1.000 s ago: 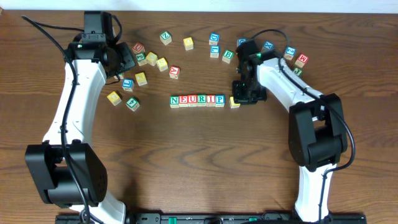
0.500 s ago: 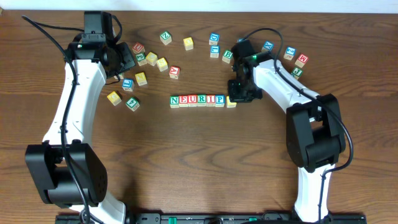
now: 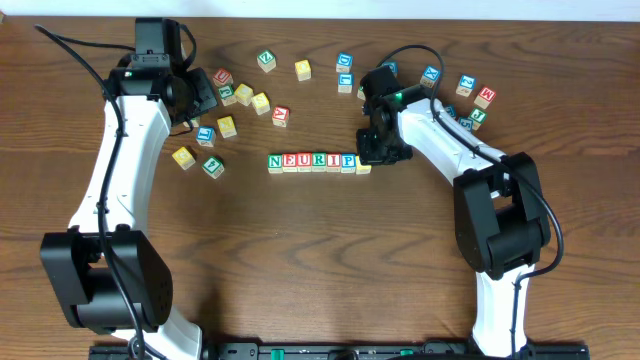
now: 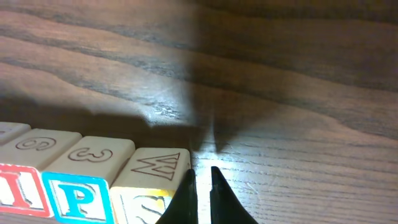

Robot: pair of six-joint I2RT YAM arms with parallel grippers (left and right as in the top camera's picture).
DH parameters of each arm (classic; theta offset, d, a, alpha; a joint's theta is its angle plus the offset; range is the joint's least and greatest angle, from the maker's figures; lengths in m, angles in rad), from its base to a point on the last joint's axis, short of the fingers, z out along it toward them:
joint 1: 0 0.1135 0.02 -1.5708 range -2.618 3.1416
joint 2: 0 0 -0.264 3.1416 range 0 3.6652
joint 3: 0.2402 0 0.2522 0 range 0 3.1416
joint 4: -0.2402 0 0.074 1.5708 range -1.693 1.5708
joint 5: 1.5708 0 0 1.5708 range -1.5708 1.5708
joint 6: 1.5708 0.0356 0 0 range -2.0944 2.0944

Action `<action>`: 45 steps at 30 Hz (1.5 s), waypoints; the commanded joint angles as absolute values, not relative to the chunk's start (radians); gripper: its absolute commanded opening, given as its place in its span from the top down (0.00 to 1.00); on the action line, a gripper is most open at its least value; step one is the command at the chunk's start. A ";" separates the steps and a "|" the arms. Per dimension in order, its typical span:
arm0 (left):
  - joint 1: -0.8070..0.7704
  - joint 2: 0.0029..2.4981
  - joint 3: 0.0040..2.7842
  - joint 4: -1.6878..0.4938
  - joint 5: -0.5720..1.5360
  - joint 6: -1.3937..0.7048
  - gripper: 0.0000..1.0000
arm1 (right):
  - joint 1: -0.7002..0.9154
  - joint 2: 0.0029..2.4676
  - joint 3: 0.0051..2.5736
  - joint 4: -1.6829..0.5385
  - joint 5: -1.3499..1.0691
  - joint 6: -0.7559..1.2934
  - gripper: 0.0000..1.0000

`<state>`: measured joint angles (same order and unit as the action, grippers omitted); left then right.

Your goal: Spell out NEURIPS

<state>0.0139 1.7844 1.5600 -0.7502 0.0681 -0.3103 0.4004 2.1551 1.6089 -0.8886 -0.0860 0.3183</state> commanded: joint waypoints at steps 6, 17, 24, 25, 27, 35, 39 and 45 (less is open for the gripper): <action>0.002 1.794 1.552 -0.772 0.052 -0.308 0.92 | 0.405 2.127 1.602 -0.890 -0.085 0.337 0.98; -0.022 1.809 1.486 -0.768 0.047 -0.284 0.92 | 0.405 2.118 1.603 -0.940 -0.089 0.366 0.99; -0.010 1.810 1.486 -0.714 0.048 -0.263 0.92 | 0.411 2.093 1.603 -1.022 -0.101 0.365 0.99; -0.010 1.810 1.486 -0.706 0.047 -0.263 0.92 | 0.414 2.093 1.603 -1.028 -0.110 0.361 0.99; -0.010 1.810 1.486 -0.694 0.047 -0.263 0.92 | 0.427 2.093 1.603 -1.033 -0.112 0.361 0.99; -0.010 1.810 1.486 -0.683 0.047 -0.263 0.92 | 0.485 2.093 1.602 -1.048 -0.110 0.358 0.99; -0.010 1.810 1.486 -0.683 0.047 -0.263 0.92 | 0.503 2.093 1.601 -1.044 -0.083 0.361 0.98; -0.010 1.810 1.486 -0.683 0.048 -0.267 0.92 | 0.532 2.093 1.580 -0.996 0.007 0.368 0.98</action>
